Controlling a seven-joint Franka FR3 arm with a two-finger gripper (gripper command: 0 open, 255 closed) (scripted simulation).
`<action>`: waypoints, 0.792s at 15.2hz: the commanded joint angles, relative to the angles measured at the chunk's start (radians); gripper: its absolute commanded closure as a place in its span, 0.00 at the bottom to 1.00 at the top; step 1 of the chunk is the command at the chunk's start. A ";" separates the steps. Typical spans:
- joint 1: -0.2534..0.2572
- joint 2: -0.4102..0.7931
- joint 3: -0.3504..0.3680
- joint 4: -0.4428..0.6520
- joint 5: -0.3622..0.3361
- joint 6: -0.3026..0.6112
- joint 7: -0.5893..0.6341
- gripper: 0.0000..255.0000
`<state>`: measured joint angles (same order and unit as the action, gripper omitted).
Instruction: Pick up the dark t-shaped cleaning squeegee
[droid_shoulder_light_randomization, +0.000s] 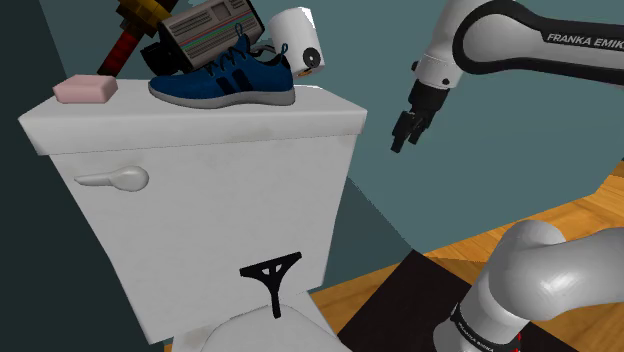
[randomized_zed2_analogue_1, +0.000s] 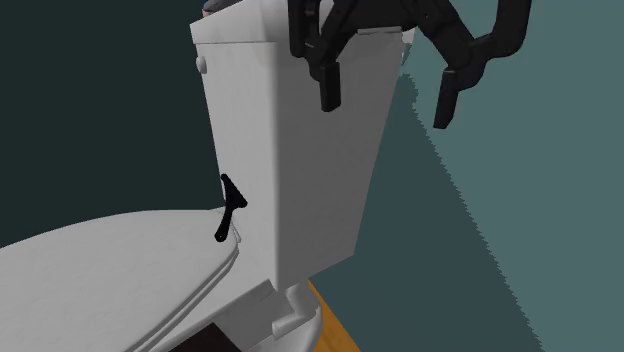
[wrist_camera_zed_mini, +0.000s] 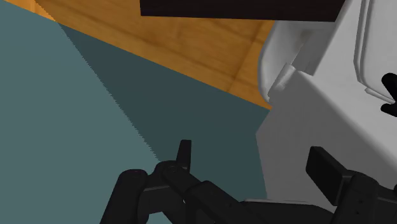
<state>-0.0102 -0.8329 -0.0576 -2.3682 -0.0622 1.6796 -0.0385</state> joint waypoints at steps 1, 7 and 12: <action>0.000 0.000 0.000 0.000 0.000 0.000 0.000 0.00; 0.026 -0.117 0.127 -0.207 0.069 0.140 0.158 0.00; 0.066 -0.166 0.255 -0.341 0.141 0.268 0.300 0.00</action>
<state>0.0471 -0.9872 0.1719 -2.6830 0.0642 1.9224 0.2311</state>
